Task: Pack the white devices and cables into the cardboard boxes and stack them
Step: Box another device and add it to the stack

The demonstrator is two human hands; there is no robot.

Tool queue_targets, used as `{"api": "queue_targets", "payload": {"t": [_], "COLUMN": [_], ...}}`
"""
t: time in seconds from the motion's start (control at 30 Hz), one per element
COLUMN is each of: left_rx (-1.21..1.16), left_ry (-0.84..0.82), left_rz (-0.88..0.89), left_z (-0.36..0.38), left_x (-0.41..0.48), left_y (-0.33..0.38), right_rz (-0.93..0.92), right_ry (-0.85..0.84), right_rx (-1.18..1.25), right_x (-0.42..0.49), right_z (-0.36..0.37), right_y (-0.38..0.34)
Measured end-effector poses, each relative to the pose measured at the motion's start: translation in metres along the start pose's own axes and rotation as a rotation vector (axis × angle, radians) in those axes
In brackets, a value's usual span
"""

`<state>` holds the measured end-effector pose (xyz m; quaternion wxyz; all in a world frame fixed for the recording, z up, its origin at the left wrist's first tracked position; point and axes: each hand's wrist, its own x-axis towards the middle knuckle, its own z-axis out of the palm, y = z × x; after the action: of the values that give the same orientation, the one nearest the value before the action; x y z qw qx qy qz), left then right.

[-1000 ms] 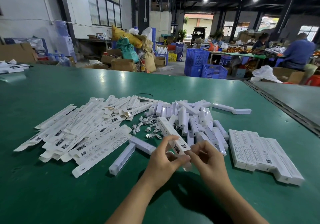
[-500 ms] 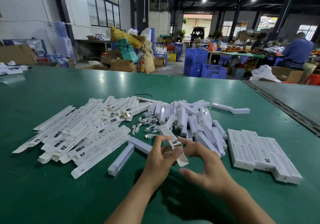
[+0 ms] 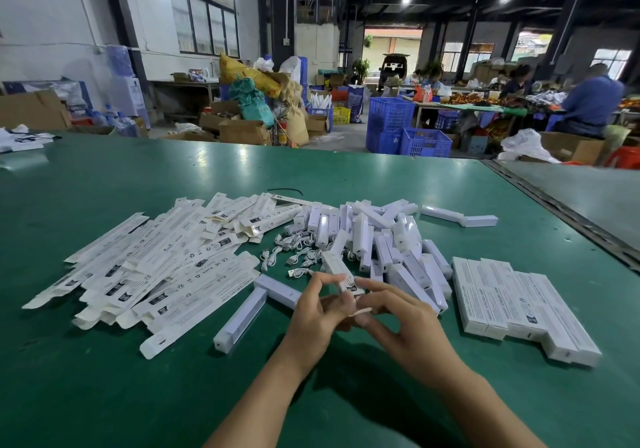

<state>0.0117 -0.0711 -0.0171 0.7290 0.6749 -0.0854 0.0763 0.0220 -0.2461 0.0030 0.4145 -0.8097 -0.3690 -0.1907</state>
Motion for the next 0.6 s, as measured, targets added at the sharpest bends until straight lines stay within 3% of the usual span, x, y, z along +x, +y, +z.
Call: {"api": "queue_targets", "payload": {"t": [0.23, 0.6], "left_rx": [0.001, -0.038], "left_ry": [-0.025, 0.022], "left_rz": [0.016, 0.022], "left_z": [0.0000, 0.0015], "left_x": [-0.0005, 0.0003], "left_y": [0.0001, -0.0024], "right_rz": [0.095, 0.103], "right_ry": [0.094, 0.043], "right_rx": [0.102, 0.137], "right_x": [-0.0001, -0.0018], "right_z": [0.0034, 0.0023], "right_y": [-0.0058, -0.0024]}}
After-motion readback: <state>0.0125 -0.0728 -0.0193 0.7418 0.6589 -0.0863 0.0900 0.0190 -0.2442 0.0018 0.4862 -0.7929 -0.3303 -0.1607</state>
